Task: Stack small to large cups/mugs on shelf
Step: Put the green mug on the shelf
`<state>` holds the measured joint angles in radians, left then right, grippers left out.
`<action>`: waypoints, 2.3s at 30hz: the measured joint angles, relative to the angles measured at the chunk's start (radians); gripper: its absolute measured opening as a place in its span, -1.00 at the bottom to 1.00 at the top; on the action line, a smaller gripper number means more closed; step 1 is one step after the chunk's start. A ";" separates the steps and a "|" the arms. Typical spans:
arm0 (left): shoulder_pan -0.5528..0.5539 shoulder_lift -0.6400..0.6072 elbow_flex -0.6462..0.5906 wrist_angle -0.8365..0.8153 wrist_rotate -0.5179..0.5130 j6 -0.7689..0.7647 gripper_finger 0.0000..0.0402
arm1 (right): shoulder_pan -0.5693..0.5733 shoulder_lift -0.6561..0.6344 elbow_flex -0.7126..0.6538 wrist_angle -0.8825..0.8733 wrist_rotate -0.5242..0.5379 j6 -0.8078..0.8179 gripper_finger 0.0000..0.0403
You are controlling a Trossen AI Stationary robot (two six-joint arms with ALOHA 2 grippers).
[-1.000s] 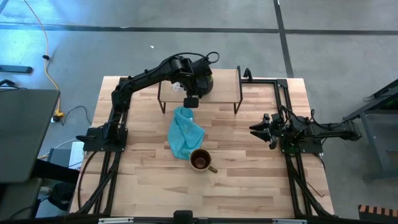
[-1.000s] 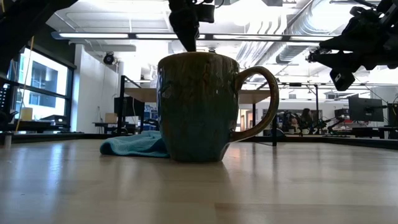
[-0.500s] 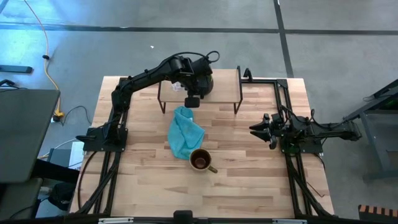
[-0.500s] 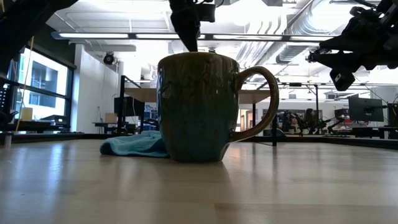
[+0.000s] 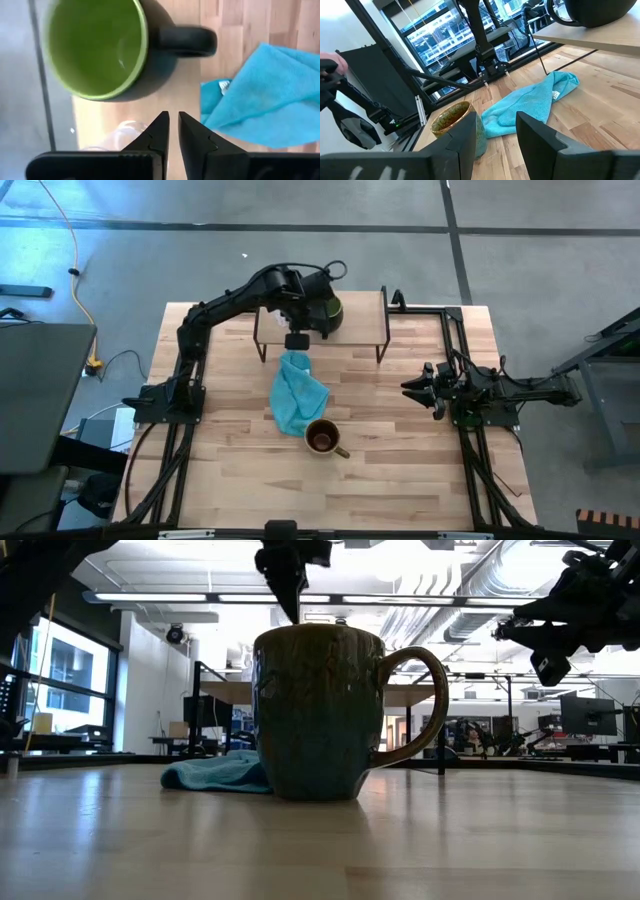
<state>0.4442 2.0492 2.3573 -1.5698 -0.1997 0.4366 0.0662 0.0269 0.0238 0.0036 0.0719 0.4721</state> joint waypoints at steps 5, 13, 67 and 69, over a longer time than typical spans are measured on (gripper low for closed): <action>0.000 -0.032 0.001 0.034 0.005 0.082 -0.79 | 0.000 0.000 0.000 0.000 0.000 0.000 -0.36; 0.000 -0.033 -0.001 0.044 -0.057 0.067 -0.64 | 0.000 0.000 0.000 0.000 0.001 0.002 -0.36; -0.809 -0.468 -0.017 0.057 -0.447 -0.767 -0.49 | 0.000 0.018 0.000 0.074 -0.049 -0.016 -0.36; -0.889 -0.486 -0.017 0.049 -0.562 -0.819 -0.49 | 0.000 0.018 0.000 0.073 -0.049 -0.004 -0.36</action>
<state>-0.4448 1.5627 2.3402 -1.5211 -0.7619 -0.3820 0.0666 0.0452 0.0238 0.0769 0.0227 0.4685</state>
